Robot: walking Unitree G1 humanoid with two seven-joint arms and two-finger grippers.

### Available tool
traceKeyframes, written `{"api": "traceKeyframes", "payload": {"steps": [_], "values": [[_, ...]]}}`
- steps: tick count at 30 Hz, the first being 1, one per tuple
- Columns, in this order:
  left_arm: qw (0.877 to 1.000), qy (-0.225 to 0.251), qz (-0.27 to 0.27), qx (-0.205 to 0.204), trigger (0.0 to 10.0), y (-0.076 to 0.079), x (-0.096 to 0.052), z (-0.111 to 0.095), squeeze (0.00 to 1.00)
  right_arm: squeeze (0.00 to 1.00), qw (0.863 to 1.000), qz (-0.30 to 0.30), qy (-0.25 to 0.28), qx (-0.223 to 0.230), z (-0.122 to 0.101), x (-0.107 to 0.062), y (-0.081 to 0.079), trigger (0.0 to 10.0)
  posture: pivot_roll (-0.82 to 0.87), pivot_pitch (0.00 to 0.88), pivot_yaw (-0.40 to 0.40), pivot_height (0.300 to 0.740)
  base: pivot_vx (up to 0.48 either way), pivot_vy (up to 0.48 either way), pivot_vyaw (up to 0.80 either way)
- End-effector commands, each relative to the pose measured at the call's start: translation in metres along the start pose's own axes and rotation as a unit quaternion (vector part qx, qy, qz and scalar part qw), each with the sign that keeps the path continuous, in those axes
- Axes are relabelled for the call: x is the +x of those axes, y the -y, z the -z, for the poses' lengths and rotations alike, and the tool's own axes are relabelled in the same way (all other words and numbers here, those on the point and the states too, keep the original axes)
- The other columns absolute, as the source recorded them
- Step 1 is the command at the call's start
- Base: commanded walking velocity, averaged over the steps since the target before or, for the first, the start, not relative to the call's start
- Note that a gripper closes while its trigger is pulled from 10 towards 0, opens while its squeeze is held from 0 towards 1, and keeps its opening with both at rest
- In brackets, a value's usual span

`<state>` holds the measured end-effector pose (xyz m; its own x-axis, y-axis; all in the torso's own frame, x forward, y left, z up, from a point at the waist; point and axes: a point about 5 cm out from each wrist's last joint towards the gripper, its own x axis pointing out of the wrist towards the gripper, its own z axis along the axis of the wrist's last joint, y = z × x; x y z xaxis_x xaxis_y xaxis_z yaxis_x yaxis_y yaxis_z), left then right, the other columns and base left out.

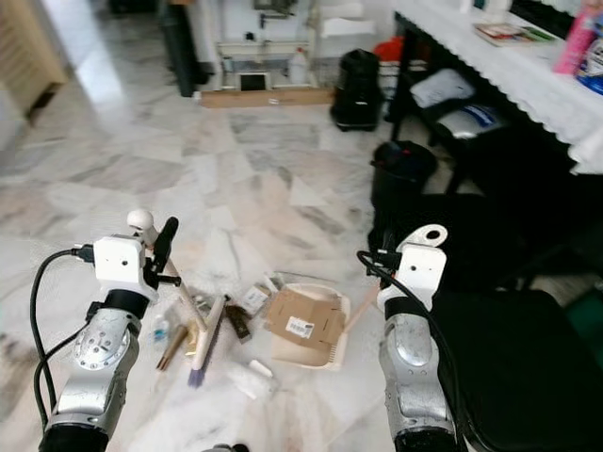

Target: Sweep floor

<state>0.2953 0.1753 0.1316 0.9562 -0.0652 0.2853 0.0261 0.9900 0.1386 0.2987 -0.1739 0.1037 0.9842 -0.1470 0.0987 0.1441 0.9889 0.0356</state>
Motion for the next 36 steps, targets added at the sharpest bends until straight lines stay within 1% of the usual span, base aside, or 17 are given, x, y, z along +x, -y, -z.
{"api": "traceKeyframes", "payload": {"steps": [1,7,13,16,21,26,30,36], "values": [[1.0,0.012,0.002,0.008,10.0,-0.001,0.0,-0.003,0.0,0.0,0.999,-0.002,0.035,0.005,-0.016,0.003,-0.002,10.0,0.08,0.0,0.028,0.74,0.0,0.0,0.8],[1.0,0.005,-0.003,0.007,10.0,-0.003,0.0,0.0,0.0,0.0,0.999,-0.011,0.038,0.012,-0.021,0.009,-0.007,10.0,0.09,0.0,0.033,0.74,0.0,0.0,0.8],[1.0,0.005,-0.01,0.008,10.0,-0.003,0.0,-0.002,0.0,0.0,0.999,-0.021,0.037,0.013,-0.024,0.012,-0.008,10.0,0.1,0.001,0.021,0.74,0.0,0.0,0.8],[1.0,0.006,-0.016,0.01,10.0,-0.004,0.0,-0.003,0.0,0.0,0.999,-0.021,0.033,0.01,-0.024,0.014,-0.006,10.0,0.09,0.025,0.014,0.74,0.0,0.0,0.8],[1.0,0.003,-0.025,0.014,10.0,-0.008,-0.001,-0.002,0.0,0.0,0.999,-0.023,0.029,0.014,-0.025,0.015,-0.006,10.0,0.09,0.058,0.005,0.74,0.0,0.0,0.8],[0.999,0.001,-0.037,0.013,10.0,-0.011,-0.002,-0.002,0.0,0.0,0.999,-0.026,0.021,0.025,-0.023,0.016,-0.009,10.0,0.1,0.071,0.001,0.74,0.0,0.0,0.8],[0.999,-0.006,-0.041,0.017,10.0,-0.013,-0.004,-0.001,0.0,0.0,0.999,-0.036,0.02,0.026,-0.025,0.018,-0.013,10.0,0.1,0.093,-0.002,0.74,0.0,0.0,0.8],[0.999,-0.01,-0.049,0.016,10.0,-0.016,-0.008,0.0,0.0,0.0,0.999,-0.042,0.015,0.026,-0.025,0.019,-0.015,10.0,0.1,0.105,-0.009,0.74,0.0,0.0,0.8]]}}
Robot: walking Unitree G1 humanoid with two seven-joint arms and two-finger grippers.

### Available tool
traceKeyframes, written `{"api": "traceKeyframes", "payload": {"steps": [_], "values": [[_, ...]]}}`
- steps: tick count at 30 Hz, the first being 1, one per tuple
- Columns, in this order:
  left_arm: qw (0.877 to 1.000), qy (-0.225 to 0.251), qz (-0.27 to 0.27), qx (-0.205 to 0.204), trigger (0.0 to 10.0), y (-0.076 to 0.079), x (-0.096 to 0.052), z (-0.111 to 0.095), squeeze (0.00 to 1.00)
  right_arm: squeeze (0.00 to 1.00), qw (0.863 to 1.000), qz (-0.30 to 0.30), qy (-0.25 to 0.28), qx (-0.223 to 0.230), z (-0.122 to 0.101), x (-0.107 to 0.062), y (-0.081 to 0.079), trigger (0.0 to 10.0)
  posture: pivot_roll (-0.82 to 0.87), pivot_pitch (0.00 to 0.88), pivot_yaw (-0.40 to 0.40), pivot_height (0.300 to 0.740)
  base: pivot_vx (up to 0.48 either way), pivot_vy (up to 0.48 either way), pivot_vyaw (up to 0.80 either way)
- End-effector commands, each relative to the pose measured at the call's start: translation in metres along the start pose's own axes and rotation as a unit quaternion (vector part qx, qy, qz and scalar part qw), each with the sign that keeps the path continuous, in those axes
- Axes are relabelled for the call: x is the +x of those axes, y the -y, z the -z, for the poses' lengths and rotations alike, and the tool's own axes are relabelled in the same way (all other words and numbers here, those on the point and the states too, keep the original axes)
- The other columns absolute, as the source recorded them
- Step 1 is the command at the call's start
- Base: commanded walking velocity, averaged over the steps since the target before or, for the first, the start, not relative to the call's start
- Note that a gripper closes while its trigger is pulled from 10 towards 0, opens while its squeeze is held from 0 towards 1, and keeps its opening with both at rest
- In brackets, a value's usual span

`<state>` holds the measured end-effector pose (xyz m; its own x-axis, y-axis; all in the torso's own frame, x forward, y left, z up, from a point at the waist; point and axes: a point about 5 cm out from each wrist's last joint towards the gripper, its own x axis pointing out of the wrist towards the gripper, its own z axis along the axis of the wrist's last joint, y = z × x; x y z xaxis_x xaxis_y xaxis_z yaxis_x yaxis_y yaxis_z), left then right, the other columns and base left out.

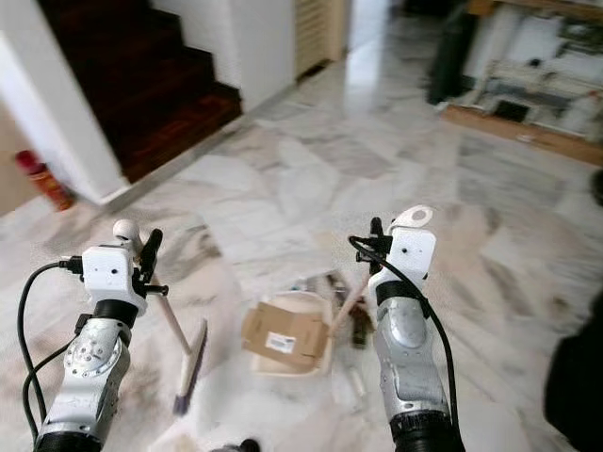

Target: Sweep floor

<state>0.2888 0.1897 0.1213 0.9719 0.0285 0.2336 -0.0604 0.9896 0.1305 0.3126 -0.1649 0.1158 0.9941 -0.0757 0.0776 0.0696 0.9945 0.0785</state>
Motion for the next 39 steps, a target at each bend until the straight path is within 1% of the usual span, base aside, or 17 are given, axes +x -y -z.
{"api": "traceKeyframes", "payload": {"steps": [1,6,21,24,29,39], "values": [[1.0,0.023,-0.006,0.008,10.0,-0.0034,0.0018,-0.0099,0.0,0.0,1.0,-0.008,0.027,0.0,-0.0142,0.0054,-0.0043,10.0,0.1,0.105,-0.009,0.74,0.0,0.0,0.8],[1.0,0.02,-0.008,0.006,10.0,-0.0021,-0.0014,-0.0097,0.0,0.0,1.0,-0.008,0.025,0.006,-0.0152,0.0062,-0.0038,10.0,0.09,0.109,-0.013,0.74,0.0,0.0,0.8],[1.0,0.018,-0.013,0.002,10.0,-0.0006,-0.002,-0.0112,0.0,0.0,1.0,-0.014,0.022,0.011,-0.0156,0.0055,-0.0042,10.0,0.09,0.119,-0.014,0.74,0.0,0.0,0.8],[1.0,0.017,-0.013,0.002,10.0,-0.0009,-0.0018,-0.011,0.0,0.0,1.0,-0.015,0.022,0.017,-0.0155,0.0059,-0.0045,10.0,0.09,0.121,-0.012,0.74,0.0,0.0,0.0],[1.0,0.015,-0.011,0.003,10.0,0.0,-0.0021,-0.0111,0.0,0.0,1.0,-0.017,0.022,0.014,-0.0157,0.0064,-0.0045,10.0,0.09,0.115,-0.012,0.74,0.0,0.0,0.0],[1.0,0.016,-0.01,0.003,10.0,0.0004,-0.0018,-0.0116,0.0,0.0,0.999,-0.021,0.023,0.012,-0.0157,0.007,-0.006,10.0,0.09,0.094,-0.007,0.74,0.0,0.0,0.79]]}}
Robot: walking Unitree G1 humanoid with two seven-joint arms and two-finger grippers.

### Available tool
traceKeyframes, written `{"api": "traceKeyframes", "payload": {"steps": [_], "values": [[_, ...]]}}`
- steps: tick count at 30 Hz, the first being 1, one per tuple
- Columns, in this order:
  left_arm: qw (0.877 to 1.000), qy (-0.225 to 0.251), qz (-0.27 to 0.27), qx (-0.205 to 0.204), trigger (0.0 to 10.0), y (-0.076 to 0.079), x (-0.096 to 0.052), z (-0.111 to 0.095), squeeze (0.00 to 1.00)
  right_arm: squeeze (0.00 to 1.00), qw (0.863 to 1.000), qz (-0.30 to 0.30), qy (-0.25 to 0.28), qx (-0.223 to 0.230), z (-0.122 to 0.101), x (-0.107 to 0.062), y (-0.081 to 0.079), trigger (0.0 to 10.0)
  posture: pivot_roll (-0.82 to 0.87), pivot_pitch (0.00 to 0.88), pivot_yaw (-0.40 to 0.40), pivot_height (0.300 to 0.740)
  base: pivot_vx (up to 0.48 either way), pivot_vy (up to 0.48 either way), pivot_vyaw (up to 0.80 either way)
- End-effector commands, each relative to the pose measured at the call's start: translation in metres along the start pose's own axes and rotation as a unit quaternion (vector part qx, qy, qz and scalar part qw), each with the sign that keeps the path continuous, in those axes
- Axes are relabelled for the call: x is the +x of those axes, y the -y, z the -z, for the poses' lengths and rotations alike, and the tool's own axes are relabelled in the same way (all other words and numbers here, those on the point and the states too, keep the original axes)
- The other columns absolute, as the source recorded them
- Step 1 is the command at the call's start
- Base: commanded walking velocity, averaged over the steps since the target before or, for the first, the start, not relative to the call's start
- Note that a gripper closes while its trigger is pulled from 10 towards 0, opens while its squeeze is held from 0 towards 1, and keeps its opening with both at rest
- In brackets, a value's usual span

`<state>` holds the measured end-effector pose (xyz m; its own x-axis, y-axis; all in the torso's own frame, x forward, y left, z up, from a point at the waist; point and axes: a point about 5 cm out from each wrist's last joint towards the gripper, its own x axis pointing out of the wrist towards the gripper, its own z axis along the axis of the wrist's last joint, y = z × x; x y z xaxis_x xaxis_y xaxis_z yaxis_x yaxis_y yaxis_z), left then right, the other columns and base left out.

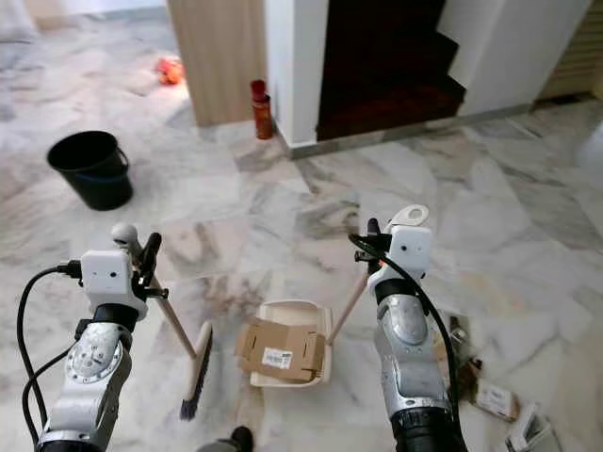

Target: Sweep floor

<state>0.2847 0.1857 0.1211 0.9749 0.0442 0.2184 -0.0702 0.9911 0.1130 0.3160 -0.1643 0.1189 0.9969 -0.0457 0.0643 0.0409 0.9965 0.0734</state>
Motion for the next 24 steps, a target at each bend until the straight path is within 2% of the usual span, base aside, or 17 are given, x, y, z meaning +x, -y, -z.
{"api": "traceKeyframes", "payload": {"steps": [1,11,21,24], "values": [[1.0,0.025,-0.003,0.01,10.0,-0.0031,0.0021,-0.0103,0.0,0.0,0.999,-0.007,0.031,0.013,-0.0129,0.0032,-0.0051,10.0,0.09,0.09,-0.006,0.74,0.0,0.0,0.8],[1.0,0.024,0.001,0.009,10.0,-0.0023,0.0018,-0.0099,0.0,0.0,0.999,-0.012,0.031,0.016,-0.0122,0.0025,-0.0066,10.0,0.09,0.075,-0.003,0.74,0.0,0.0,0.74],[1.0,0.021,0.005,0.009,10.0,-0.001,0.0025,-0.0098,0.0,0.0,0.999,-0.011,0.028,0.016,-0.0121,0.0036,-0.0058,10.0,0.09,0.094,-0.005,0.74,0.0,0.0,0.0],[1.0,0.02,0.006,0.009,10.0,-0.0007,0.0026,-0.0099,0.0,0.0,0.999,-0.012,0.028,0.015,-0.0122,0.0036,-0.0054,10.0,0.09,0.098,-0.005,0.74,0.28,0.0,0.0]]}}
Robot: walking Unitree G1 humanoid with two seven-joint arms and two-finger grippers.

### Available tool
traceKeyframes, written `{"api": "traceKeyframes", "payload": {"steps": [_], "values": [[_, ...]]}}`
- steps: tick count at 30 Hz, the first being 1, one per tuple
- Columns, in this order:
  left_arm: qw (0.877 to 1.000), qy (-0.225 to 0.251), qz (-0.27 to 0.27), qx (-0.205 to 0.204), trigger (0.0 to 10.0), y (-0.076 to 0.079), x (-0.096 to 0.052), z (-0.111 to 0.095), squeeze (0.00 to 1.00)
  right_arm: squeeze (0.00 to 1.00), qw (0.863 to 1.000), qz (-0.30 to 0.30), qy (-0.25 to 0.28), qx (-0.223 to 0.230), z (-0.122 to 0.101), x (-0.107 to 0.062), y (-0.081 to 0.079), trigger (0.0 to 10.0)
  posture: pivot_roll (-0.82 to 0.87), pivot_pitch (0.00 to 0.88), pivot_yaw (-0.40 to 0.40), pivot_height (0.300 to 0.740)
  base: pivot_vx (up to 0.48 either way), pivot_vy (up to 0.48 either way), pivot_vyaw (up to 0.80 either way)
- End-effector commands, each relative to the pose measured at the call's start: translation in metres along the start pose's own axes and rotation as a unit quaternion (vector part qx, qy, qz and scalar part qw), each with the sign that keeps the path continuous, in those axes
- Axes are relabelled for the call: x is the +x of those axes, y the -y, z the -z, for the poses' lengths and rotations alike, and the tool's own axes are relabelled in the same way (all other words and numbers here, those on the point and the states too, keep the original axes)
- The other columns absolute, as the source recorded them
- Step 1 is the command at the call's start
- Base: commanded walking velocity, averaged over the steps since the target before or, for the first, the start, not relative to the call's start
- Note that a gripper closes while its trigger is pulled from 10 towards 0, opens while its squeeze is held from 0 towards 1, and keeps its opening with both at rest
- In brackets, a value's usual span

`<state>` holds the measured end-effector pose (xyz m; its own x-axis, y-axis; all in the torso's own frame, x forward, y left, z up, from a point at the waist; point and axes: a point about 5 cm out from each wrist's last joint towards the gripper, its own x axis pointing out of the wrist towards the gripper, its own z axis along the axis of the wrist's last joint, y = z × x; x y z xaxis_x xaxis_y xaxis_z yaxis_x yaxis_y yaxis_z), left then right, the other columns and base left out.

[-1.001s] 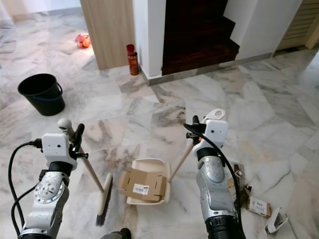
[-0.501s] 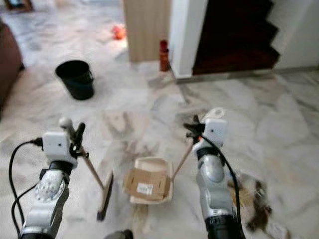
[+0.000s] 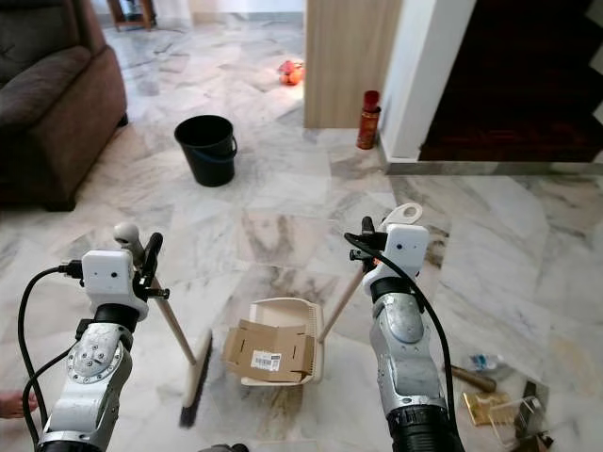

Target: Sweep floor

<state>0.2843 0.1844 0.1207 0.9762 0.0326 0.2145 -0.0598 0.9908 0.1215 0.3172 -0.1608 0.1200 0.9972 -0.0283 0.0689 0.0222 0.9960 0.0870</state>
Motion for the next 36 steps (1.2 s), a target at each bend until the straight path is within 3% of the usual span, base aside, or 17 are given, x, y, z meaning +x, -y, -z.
{"api": "traceKeyframes", "payload": {"steps": [1,10,36], "values": [[1.0,0.022,0.0,0.006,10.0,-0.0021,0.0031,-0.01,0.0,0.0,1.0,-0.003,0.026,0.008,-0.0115,0.0026,-0.002,10.0,0.09,0.098,-0.005,0.74,0.292,0.0,0.0],[1.0,0.021,0.002,0.006,10.0,-0.0015,0.0036,-0.0104,0.0,0.0,1.0,-0.015,0.026,0.005,-0.0112,0.0023,-0.0062,10.0,0.09,0.117,-0.006,0.74,0.293,0.0,0.6],[1.0,0.023,-0.006,0.006,10.0,-0.0025,0.0042,-0.0125,0.0,0.0,0.999,-0.037,0.014,0.013,-0.0097,0.0026,-0.011,10.0,0.1,0.138,-0.015,0.74,0.295,0.0,0.0]]}}
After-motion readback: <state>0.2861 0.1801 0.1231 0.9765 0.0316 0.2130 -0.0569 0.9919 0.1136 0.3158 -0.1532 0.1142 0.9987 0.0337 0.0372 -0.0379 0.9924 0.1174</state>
